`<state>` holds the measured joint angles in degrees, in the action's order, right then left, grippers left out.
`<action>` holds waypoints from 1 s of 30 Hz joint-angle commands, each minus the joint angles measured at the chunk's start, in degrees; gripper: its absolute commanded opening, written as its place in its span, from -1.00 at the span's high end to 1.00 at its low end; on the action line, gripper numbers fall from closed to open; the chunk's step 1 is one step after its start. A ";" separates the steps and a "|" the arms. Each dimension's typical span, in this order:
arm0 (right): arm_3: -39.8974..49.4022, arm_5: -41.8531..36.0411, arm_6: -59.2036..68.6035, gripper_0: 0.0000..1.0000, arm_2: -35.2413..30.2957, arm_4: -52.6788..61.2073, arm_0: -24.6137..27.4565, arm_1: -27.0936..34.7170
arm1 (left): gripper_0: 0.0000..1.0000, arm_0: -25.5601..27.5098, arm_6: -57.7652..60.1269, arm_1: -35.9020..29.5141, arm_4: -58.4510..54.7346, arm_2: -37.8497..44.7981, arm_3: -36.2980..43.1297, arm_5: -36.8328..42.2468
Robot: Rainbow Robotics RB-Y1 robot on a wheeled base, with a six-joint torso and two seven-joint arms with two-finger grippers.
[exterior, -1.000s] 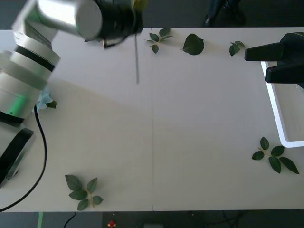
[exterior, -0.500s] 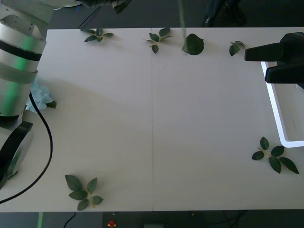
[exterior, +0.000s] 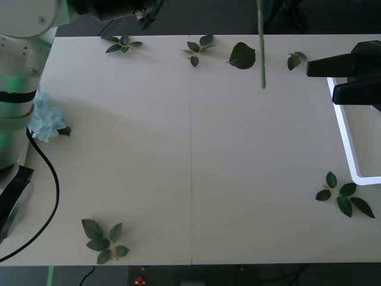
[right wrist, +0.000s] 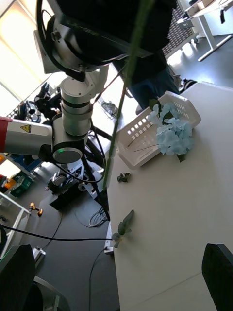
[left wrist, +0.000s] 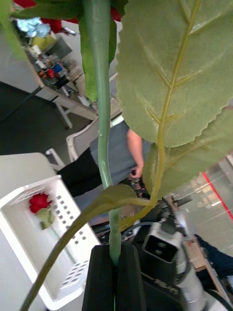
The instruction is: Place the red flowers into the right box and the blue flowers into the left box. If a person shows an open palm, hand one flower to the person first, then continue sorting.
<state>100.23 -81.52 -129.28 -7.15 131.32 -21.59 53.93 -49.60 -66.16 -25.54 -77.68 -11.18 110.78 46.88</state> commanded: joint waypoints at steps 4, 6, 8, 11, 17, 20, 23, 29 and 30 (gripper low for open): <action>0.84 0.75 1.49 -1.00 0.91 1.75 1.20 1.71 | 1.00 2.23 -1.25 -2.05 -4.59 -0.07 3.04 -3.47; 0.84 1.72 1.49 -1.00 1.53 2.80 1.38 1.97 | 1.00 2.84 -1.60 -2.49 -5.29 -0.77 3.30 -4.52; 0.84 2.25 1.84 -1.00 1.53 3.95 1.38 1.97 | 1.00 3.46 -2.04 -3.02 -5.91 -1.39 3.30 -4.96; 0.84 3.30 3.51 -1.00 1.53 6.32 1.47 1.36 | 1.00 3.72 -2.39 -3.29 -6.96 -1.56 3.30 -5.05; 2.07 5.06 8.43 -1.00 1.79 8.08 1.03 -0.75 | 1.00 3.72 -2.75 -3.64 -7.84 -1.48 3.30 -4.96; 3.04 6.99 9.40 -1.00 3.81 8.08 0.32 -1.46 | 1.00 3.72 -2.75 -3.64 -7.84 -1.48 3.30 -4.96; 4.71 10.07 9.58 -1.00 6.71 8.17 -0.03 -1.63 | 1.00 3.72 -2.75 -3.64 -7.84 -1.48 3.30 -4.96; 7.87 15.78 9.58 -1.00 12.34 8.08 -1.52 -1.98 | 1.00 3.72 -2.75 -3.64 -7.84 -1.48 3.30 -4.96; 8.22 16.66 9.58 -1.00 13.39 8.08 -2.05 -2.25 | 1.00 3.72 -2.75 -3.64 -7.84 -1.48 3.30 -4.96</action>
<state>105.74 -66.66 -121.24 3.71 138.61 -20.94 53.35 -46.11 -66.18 -27.36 -84.86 -11.95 111.75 42.81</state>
